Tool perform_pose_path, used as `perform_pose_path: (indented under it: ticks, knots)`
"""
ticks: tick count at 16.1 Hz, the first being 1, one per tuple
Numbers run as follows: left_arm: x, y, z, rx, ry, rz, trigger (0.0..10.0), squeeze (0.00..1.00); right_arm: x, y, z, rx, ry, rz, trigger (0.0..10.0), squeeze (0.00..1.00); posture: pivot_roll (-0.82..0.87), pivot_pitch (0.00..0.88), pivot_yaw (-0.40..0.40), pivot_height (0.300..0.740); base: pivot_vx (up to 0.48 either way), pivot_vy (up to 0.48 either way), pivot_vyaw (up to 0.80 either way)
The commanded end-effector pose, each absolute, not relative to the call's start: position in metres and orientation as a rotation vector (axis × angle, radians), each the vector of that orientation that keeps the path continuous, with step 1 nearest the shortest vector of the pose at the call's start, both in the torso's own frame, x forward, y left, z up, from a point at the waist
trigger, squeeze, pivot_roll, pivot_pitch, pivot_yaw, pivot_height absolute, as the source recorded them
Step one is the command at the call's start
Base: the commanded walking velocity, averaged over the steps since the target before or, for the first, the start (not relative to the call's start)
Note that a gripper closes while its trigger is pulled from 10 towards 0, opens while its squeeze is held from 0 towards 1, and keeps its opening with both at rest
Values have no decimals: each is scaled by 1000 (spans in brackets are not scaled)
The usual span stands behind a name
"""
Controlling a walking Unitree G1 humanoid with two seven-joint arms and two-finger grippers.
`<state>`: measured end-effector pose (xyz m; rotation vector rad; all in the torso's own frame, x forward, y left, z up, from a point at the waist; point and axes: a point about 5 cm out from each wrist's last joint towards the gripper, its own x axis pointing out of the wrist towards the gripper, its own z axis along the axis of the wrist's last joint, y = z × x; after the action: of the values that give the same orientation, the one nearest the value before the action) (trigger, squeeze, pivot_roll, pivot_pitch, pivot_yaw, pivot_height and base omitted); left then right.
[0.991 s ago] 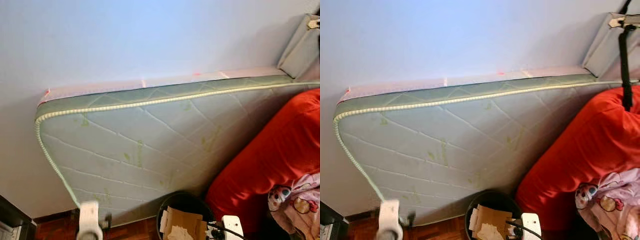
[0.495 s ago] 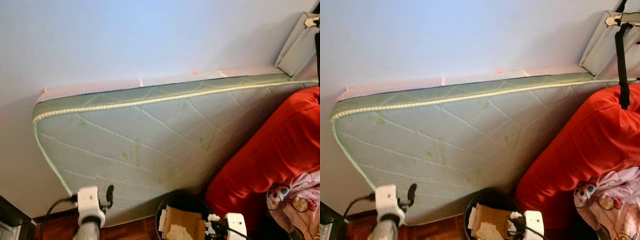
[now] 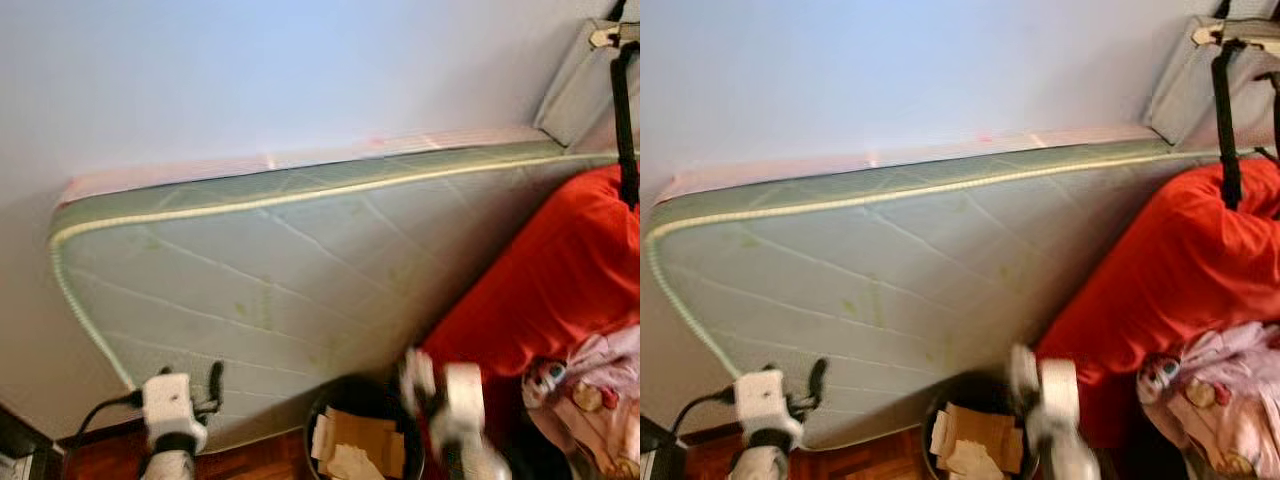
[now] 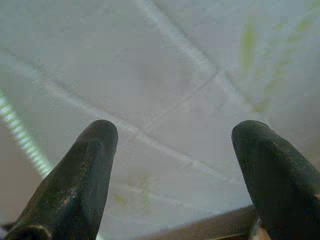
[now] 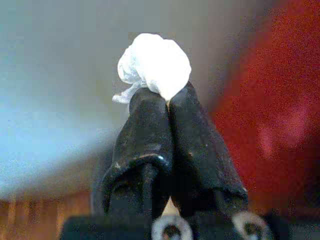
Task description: Clean up the room
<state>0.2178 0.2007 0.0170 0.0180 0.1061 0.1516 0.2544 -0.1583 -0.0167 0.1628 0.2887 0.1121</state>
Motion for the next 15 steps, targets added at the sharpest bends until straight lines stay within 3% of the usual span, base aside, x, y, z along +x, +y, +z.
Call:
perform_pose_path:
  ticks: [1, 9, 15]
  knots:
    - [218, 202, 17, 10, 122, 150, 10000, 0, 244, -161, -25, 189, 317, 84, 10000, 0, 84, 0, -107, 711, 0, 0, 0]
    - [232, 207, 40, 60, 89, 97, 10000, 0, 247, -142, -18, 270, 254, 18, 10000, 0, 118, 0, -41, 711, 0, 0, 0]
    - [241, 201, 51, 59, 70, 74, 10000, 0, 246, -146, -15, 256, 220, -2, 10000, 0, 105, 3, -26, 711, 0, 0, 0]
